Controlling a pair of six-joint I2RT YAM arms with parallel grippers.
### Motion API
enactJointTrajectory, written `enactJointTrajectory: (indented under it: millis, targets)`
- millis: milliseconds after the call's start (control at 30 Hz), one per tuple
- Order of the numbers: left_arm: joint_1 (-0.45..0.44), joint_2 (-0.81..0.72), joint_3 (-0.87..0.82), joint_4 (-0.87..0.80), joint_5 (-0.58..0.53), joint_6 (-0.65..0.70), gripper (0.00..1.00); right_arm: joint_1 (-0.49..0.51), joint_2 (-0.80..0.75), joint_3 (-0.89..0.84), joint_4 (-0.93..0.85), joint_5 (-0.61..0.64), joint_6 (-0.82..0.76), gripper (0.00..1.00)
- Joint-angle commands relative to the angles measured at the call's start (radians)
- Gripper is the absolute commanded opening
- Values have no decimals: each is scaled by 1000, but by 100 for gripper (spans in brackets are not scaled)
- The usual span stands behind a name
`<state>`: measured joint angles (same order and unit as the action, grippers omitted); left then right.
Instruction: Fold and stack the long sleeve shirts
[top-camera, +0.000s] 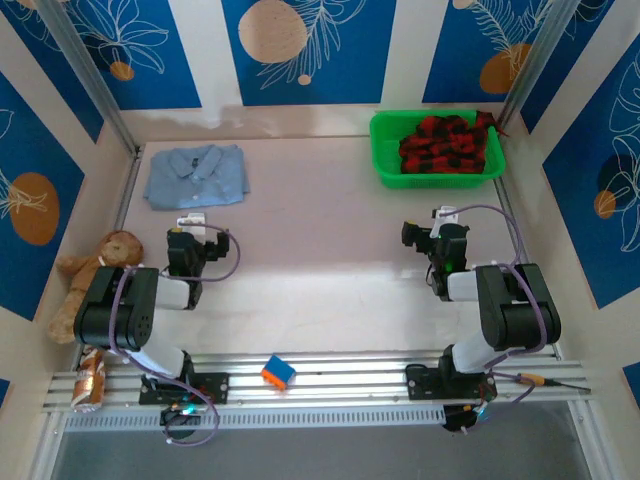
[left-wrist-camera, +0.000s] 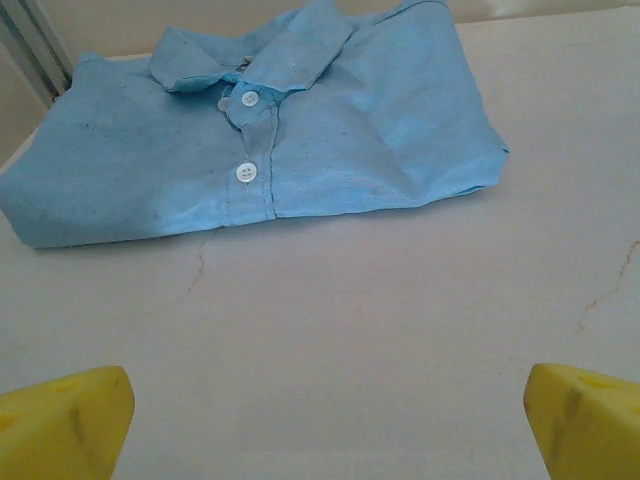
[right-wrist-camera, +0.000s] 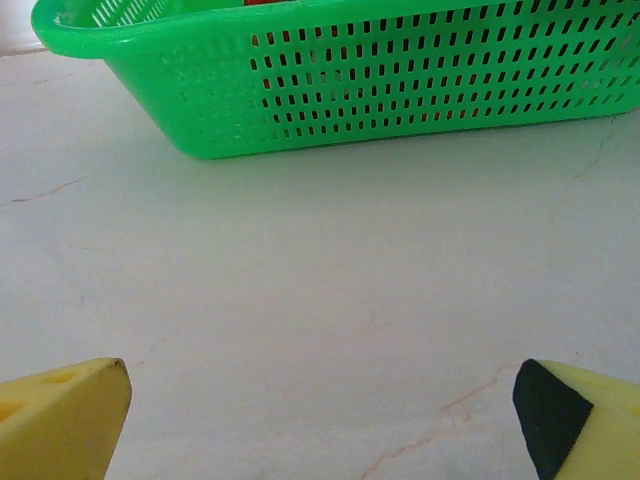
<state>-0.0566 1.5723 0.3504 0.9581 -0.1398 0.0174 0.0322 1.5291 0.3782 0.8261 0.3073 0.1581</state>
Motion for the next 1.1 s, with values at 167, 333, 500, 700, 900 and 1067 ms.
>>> enactJointTrajectory:
  millis: [167,333,500,700,900,1067]
  targets:
    - [-6,-10,-2,28,-12,-10,100,2,-7,10,32,1,-9,99]
    - [-6,-11,-2,28,-12,-10,100,0,-8,10,32,1,-9,99]
    - [-6,-11,-2,28,-12,-10,100,0,-7,11,31,1,-9,99]
    - [-6,-9,-1,26,-13,-10,100,0,-7,11,31,0,-9,99]
    - [-6,-13,-4,32,-10,-9,100,1,-20,10,33,4,-7,99]
    - [-54,-291,85,-392,-108,-27,100,94,-248,183,-544,148,27,99]
